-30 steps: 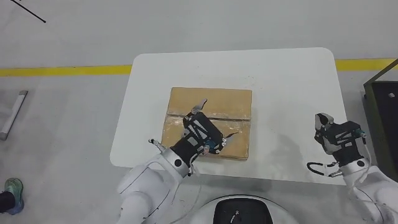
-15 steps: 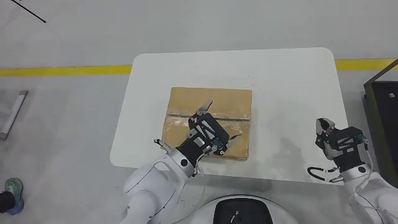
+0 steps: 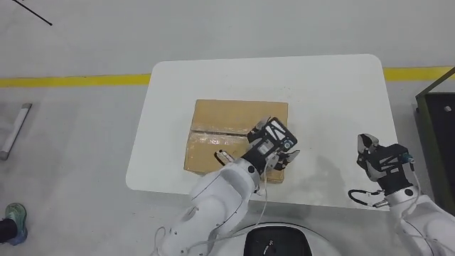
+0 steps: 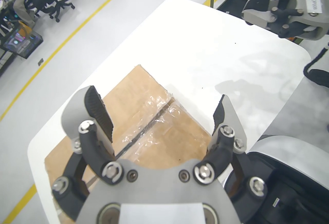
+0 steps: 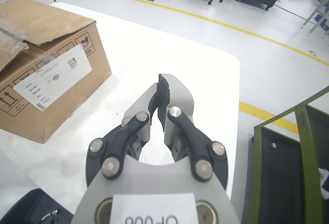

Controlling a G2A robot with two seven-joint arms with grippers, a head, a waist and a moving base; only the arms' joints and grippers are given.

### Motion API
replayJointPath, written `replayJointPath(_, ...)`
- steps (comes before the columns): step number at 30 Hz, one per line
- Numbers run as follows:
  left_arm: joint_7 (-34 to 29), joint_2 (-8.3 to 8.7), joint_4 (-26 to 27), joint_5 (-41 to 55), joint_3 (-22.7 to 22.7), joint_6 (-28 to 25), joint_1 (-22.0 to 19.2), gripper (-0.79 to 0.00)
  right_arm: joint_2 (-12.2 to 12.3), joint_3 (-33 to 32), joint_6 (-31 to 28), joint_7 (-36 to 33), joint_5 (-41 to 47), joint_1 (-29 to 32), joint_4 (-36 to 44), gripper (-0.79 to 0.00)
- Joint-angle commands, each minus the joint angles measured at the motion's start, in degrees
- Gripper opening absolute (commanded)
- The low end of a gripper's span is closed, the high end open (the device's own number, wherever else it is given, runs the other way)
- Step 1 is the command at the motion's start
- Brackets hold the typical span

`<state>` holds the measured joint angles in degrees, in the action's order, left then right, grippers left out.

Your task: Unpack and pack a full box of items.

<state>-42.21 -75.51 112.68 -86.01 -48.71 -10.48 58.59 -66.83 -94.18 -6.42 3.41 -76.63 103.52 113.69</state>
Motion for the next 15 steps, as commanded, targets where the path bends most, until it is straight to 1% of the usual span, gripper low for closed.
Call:
replayJointPath(1,-2.2,-0.5,-1.9,-0.9,1.1,0.9,-1.7,0.0,0.0,0.1,0.0,0.2,-0.3,0.1,0.0,-0.785)
replayJointPath(4,-4.5,-1.19,-3.9,-1.8,2.3,2.7,-3.2,0.0,-0.1,0.0,0.1,0.6,-0.5,0.4,-0.2,-0.785)
replayJointPath(5,-5.3,-1.36,-4.5,-2.5,2.9,2.4,-3.7,-0.022,-0.1,0.0,0.1,0.8,-0.4,0.5,-0.3,-0.785)
replayJointPath(8,-7.3,-1.82,-5.6,-3.8,3.8,2.9,-4.3,-0.028,-0.2,-0.2,-0.1,1.1,-0.4,0.8,-0.5,-0.785)
replayJointPath(11,-8.4,-2.19,-6.3,-4.1,4.0,3.8,-4.3,-0.089,-0.2,-0.4,-0.2,1.4,-0.3,1.1,-0.7,-0.785)
replayJointPath(13,-8.9,-2.37,-6.7,-4.5,3.9,4.0,-4.3,-0.105,-0.3,-0.5,-0.2,1.6,-0.3,1.2,-0.9,-0.785)
replayJointPath(15,-9.1,-2.54,-6.7,-4.7,3.8,4.4,-4.1,-0.145,-0.3,-0.5,-0.2,1.7,-0.3,1.4,-0.9,-0.785)
